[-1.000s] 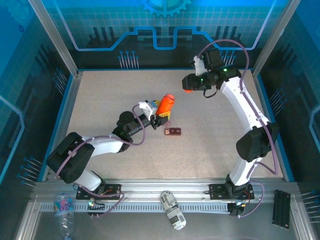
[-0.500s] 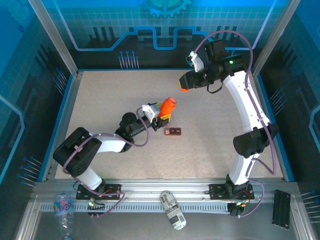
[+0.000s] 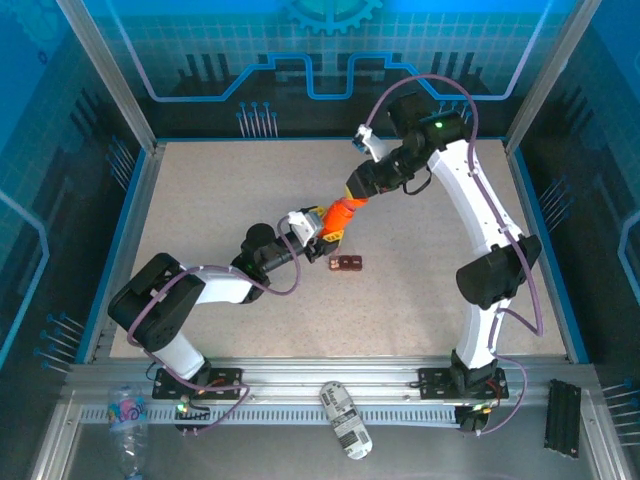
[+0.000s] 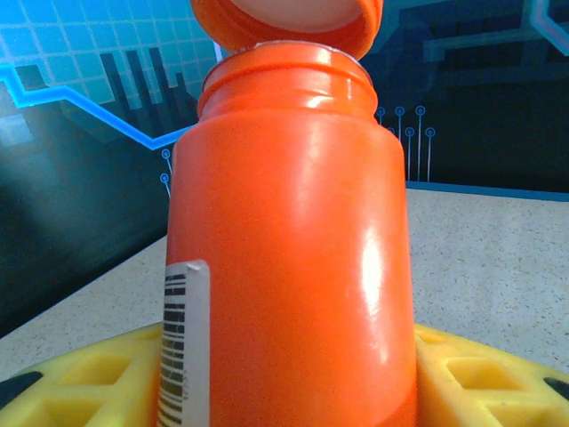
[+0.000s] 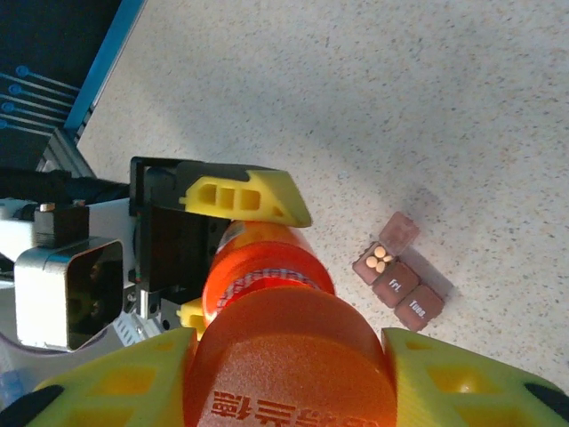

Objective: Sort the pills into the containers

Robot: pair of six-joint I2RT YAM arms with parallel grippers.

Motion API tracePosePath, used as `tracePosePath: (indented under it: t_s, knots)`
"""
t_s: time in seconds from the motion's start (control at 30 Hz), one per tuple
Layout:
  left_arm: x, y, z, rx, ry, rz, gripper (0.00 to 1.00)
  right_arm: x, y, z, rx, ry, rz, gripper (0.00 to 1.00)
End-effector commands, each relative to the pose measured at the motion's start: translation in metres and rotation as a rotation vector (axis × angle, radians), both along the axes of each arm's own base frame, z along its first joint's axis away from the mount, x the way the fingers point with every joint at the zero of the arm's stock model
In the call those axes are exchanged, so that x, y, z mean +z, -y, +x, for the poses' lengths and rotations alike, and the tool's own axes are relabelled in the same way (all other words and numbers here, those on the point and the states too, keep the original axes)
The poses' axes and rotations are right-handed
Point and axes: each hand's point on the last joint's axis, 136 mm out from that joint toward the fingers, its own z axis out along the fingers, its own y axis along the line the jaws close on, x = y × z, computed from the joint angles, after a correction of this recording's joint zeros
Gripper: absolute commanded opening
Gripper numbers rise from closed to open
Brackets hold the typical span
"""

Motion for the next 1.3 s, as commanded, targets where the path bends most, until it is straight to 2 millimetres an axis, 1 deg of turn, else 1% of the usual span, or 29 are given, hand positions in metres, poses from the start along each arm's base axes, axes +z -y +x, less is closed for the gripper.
tracePosePath:
  t_s: [0.0, 0.33, 0.57, 0.97, 1.17, 1.27]
  knots:
    - [0.023, 0.002, -0.001, -0.022, 0.078, -0.011, 0.00, -0.002, -0.009, -0.012, 0.059, -0.031, 0.011, 0.44]
    - [0.034, 0.001, -0.005, -0.032, 0.096, -0.025, 0.00, -0.023, -0.013, -0.015, 0.070, -0.075, -0.005, 0.43]
    - [0.039, 0.001, -0.009, -0.049, 0.106, -0.031, 0.00, -0.031, -0.013, -0.012, 0.062, -0.098, 0.009, 0.43]
    - [0.048, 0.003, -0.023, -0.103, 0.122, -0.033, 0.00, -0.026, -0.020, -0.015, 0.106, -0.114, 0.078, 0.43]
    - [0.049, 0.006, -0.032, -0.154, 0.127, 0.009, 0.00, -0.015, -0.029, -0.028, 0.191, -0.109, 0.131, 0.43]
    - [0.050, 0.008, -0.037, -0.180, 0.124, 0.033, 0.00, -0.015, -0.033, -0.034, 0.219, -0.111, 0.134, 0.43]
